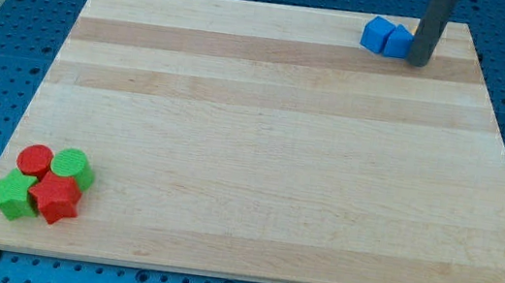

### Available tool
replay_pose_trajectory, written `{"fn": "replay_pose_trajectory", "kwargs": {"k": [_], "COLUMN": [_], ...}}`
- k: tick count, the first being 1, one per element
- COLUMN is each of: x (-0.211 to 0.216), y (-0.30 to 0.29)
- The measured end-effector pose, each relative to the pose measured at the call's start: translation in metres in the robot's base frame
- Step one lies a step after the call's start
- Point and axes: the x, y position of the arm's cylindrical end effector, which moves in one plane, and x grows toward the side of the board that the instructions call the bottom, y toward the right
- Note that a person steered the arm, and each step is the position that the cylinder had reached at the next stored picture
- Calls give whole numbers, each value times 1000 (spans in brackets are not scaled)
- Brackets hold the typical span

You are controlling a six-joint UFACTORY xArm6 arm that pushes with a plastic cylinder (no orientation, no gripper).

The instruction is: Slide blue cube to the yellow heart

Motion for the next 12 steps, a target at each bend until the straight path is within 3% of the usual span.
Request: {"fn": "replay_pose_trajectory", "kwargs": {"k": [3,4,5,6,7,10,11,12], "x": [-13,11,19,-1,-28,-52,-16,-6], "y": [1,-9,-55,-106,-119,-112,-117,-103]}}
